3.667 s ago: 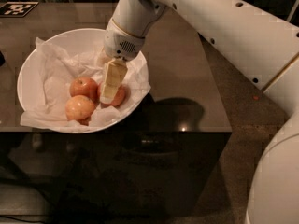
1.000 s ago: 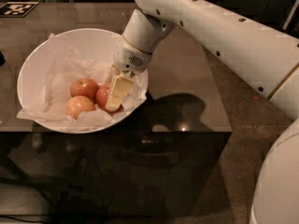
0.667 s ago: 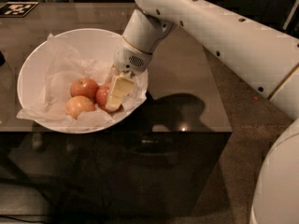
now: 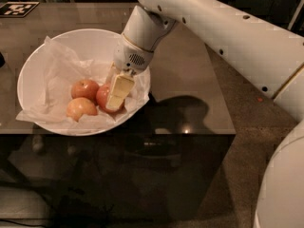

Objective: Pick apple from white bowl

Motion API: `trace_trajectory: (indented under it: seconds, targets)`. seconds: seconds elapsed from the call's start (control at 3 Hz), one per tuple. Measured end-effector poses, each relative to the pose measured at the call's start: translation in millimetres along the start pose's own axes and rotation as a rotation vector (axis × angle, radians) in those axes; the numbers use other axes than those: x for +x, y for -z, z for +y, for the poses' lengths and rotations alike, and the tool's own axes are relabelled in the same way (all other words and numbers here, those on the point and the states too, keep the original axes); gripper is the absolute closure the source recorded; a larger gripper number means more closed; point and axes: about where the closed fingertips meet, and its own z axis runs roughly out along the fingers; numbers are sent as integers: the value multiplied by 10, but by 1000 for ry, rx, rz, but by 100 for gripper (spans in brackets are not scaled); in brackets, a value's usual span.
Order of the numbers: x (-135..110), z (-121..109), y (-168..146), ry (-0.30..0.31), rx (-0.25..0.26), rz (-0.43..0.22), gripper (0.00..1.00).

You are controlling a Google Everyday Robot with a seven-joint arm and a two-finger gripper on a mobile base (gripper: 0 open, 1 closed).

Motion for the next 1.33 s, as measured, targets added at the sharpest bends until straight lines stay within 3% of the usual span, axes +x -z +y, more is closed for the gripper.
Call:
trace_trajectory:
  seconds: [0.67,1.0,1.33]
  targets:
    - [-461,69,415,72,27,-11,100]
    - [-560,76,511,96,39,-15,100]
    - [-560,76,511,96,39,-15,81]
